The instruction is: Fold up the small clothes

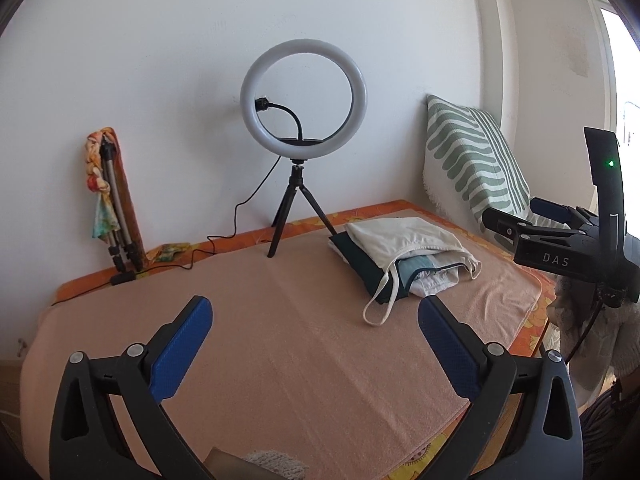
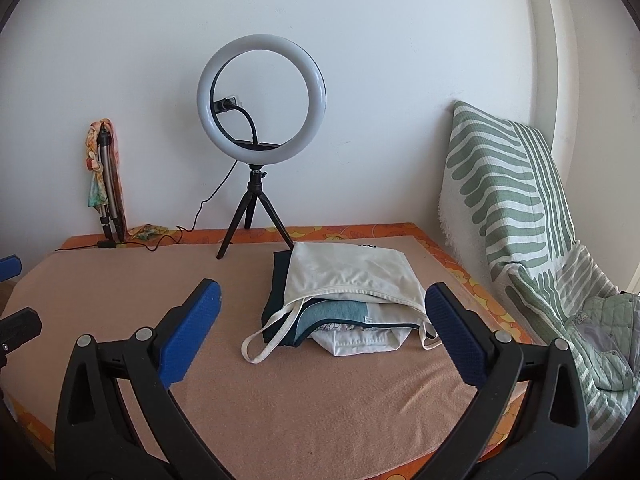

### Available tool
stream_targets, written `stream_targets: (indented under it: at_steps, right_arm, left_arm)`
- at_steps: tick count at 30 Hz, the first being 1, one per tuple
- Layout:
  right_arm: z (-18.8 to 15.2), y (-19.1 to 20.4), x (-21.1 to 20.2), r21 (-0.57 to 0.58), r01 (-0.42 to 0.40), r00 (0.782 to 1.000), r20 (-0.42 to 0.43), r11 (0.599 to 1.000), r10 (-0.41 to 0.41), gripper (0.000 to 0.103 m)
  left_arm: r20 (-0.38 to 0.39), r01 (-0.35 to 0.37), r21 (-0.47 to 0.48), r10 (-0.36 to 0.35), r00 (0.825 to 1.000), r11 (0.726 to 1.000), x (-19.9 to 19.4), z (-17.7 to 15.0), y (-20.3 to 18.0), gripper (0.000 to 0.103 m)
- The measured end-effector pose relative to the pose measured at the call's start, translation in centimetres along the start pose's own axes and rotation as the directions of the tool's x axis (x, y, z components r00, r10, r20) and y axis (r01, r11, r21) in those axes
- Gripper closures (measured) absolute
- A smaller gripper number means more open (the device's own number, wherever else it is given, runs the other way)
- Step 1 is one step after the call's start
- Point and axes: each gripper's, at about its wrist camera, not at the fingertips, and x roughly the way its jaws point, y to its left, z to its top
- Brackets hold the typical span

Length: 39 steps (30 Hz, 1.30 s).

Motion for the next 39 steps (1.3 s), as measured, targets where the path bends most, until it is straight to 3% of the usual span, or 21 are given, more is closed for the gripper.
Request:
stream_targets:
  at_steps: [5, 11, 39]
  right_arm:
    - [-0.3, 0.1, 0.5, 0.041, -0.015, 1.000, 0.003, 0.999, 0.015, 0.000]
    - [-0.9, 0.5, 1.0, 0.033, -0.011, 1.000, -0.004, 0.999, 0.011, 0.000]
    - [-1.0, 0.4, 1.3, 0.060, -0.027, 1.000, -0.002, 0.998, 0.028, 0.000]
  left_arm:
    - [0.013, -0.022, -0.032, 0.022, 1.000, 0.999, -0.5, -0.6, 0.9, 0.001]
    - [0.020, -0.049, -0.004, 0.049, 0.999, 0.999, -0.7, -1.4, 1.2, 0.001]
    - [0.029, -0.042, -0.017, 0.043, 0.999, 0.999, -1.4, -1.5, 1.6, 0.001]
